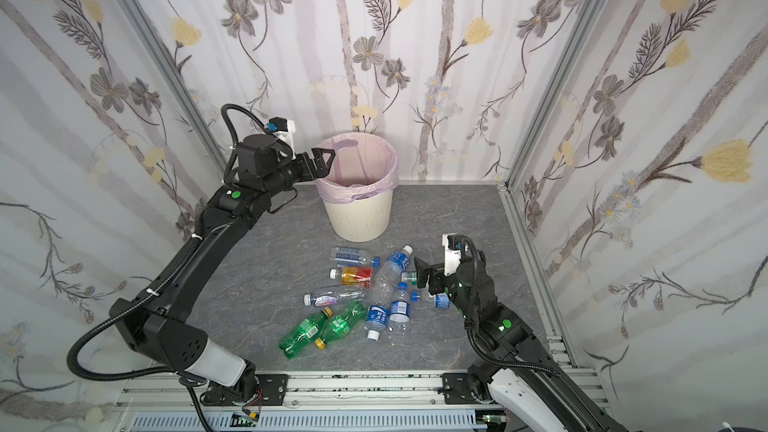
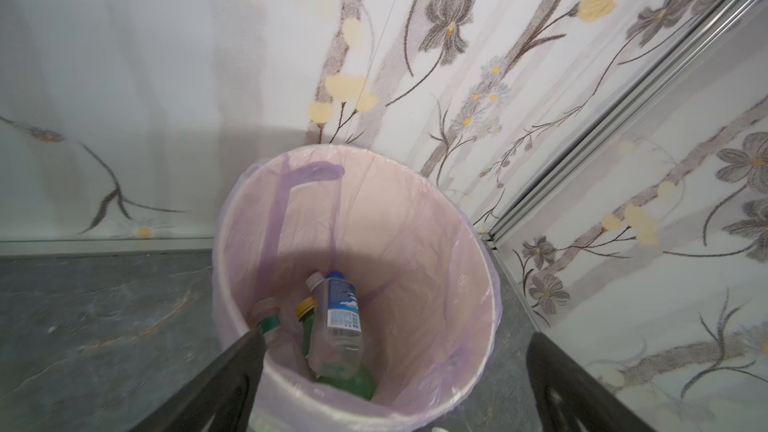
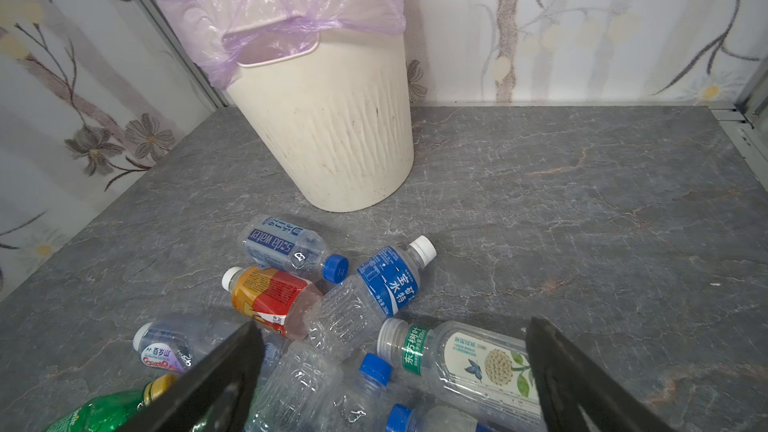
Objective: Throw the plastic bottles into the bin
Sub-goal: 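Withdraw the left gripper while the right gripper lowers onto a clear blue-capped bottle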
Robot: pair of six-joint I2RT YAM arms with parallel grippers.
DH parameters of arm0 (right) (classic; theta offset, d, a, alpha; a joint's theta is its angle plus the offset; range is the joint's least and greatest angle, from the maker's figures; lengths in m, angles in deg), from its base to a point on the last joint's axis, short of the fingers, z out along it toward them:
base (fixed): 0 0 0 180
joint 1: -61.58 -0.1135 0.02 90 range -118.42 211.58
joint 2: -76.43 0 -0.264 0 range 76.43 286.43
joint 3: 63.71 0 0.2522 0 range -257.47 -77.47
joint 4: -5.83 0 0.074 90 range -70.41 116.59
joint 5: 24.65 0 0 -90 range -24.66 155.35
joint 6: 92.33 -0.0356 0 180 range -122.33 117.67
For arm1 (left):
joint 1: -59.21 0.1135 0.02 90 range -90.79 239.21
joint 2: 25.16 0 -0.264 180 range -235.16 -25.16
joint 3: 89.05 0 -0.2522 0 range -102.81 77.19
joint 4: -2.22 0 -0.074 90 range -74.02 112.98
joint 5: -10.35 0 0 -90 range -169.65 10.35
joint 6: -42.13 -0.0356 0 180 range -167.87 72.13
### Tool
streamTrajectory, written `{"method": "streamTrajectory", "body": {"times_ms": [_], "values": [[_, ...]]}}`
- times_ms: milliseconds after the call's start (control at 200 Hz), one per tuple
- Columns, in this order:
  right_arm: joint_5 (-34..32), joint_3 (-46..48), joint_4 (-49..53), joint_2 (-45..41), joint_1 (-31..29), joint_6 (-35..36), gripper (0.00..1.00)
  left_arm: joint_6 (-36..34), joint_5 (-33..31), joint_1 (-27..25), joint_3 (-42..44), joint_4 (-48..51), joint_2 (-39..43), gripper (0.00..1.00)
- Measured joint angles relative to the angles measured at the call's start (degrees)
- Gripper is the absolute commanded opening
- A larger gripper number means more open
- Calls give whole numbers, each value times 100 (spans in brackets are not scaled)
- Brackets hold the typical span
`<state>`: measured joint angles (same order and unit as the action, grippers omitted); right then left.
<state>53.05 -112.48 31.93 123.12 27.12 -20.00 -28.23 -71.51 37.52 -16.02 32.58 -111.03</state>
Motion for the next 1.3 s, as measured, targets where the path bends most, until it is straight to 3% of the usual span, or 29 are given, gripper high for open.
{"method": "streamTrajectory", "body": {"times_ms": [215,405,600,774,924,1299], "values": [[-107,-557,809,398,411,59,93,-166,-315,107,1569,15,1298,100],[66,-1056,1123,850,444,1228,89,-236,-490,326,2896,4,2280,100],[907,-1373,1692,1871,350,2712,89,-389,-804,420,3987,83,3001,100],[1027,-1335,2223,2382,153,3797,90,-487,-977,439,4531,149,3541,100],[590,-1178,2608,2966,149,4505,88,-546,-1084,455,4815,170,3869,100],[470,-966,2691,3550,273,4839,87,-745,-1263,481,5007,229,4122,100]]}}
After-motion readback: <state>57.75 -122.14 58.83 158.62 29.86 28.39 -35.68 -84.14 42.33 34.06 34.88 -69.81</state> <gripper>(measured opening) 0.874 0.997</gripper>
